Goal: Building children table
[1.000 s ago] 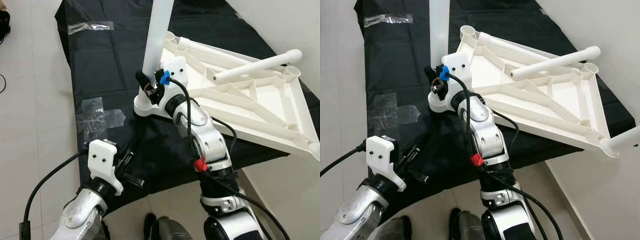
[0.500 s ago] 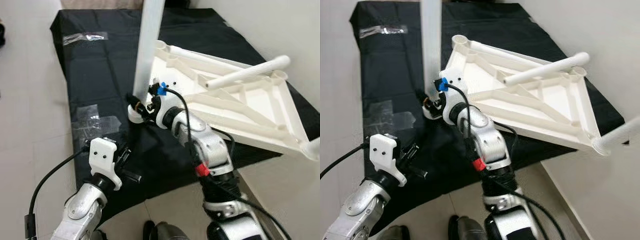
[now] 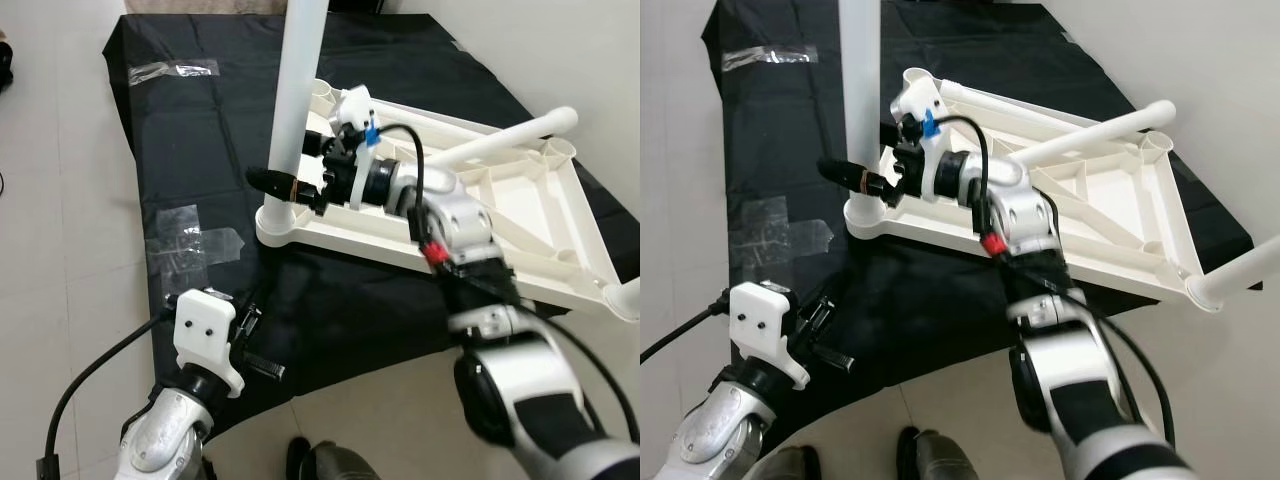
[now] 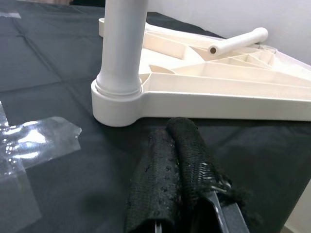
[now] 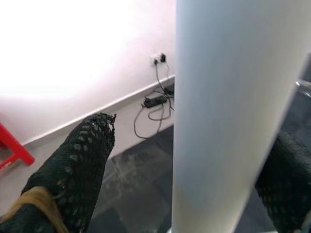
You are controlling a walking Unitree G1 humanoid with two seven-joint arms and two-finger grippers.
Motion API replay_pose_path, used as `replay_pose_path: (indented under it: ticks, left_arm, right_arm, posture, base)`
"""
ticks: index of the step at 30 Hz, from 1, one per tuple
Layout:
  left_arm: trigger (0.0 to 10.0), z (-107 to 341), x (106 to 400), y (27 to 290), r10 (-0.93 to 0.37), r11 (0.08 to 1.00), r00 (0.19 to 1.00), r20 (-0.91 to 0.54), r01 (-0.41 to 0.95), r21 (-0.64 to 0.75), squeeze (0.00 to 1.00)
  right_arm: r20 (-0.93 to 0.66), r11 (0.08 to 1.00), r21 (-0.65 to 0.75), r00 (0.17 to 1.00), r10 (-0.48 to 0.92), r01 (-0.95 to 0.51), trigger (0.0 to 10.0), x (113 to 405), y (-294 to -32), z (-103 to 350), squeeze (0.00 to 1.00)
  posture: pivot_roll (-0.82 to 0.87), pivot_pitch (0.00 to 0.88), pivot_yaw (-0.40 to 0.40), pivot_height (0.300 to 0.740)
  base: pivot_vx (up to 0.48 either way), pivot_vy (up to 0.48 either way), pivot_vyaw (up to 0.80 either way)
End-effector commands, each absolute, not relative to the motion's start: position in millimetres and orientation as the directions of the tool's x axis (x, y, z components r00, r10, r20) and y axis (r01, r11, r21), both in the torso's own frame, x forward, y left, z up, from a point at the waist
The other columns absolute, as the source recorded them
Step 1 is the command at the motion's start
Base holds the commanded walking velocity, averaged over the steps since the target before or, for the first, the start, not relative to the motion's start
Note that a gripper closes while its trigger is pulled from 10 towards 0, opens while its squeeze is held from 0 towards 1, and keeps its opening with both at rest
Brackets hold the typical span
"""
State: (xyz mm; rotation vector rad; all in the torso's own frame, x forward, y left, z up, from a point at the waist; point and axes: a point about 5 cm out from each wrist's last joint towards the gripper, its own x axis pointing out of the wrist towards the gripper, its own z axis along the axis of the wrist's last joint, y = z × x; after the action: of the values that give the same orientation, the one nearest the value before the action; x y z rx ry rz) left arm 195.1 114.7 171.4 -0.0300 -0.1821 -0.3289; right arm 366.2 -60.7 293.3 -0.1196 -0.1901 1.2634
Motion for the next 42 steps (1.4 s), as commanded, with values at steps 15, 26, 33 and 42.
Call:
replay_pose_path:
  ticks: [15,26,33,42]
  left_arm:
    - [10.0,179.5,178.6,117.1,-0.248,0.969,0.947,0.204,0.237,0.075,0.00]
    - [10.0,187.3,175.3,109.5,-0.216,0.974,0.938,0.269,0.188,0.128,0.00]
    - [10.0,191.1,175.2,103.1,-0.233,0.967,0.921,0.312,0.188,0.170,0.00]
    - [10.0,183.9,188.3,109.5,-0.201,0.975,0.928,0.313,0.160,0.151,0.00]
  right_arm:
    - [0.040,0.132,-0.249,0.126,0.991,-0.959,0.0,376.0,-95.3,322.3,0.00]
    - [-0.005,0.376,-0.157,0.381,0.924,-0.913,0.0,374.8,-122.0,282.1,0.00]
    - [-0.103,0.908,-0.075,0.909,0.403,-0.412,0.0,340.5,-89.8,200.6,0.00]
    - [-0.106,0.736,-0.072,0.738,0.666,-0.674,0.0,336.7,-29.4,206.2,0.00]
  posture:
    - [0.09,0.268,-0.189,0.740]
    - [0.03,0.266,-0.237,0.740]
    - [0.00,0.234,-0.260,0.740]
    - [0.02,0.156,-0.255,0.740]
  base:
    - [0.000,0.000,0.00]
    - [0.000,0.000,0.00]
    - [0.000,0.000,0.00]
    - [0.000,0.000,0.00]
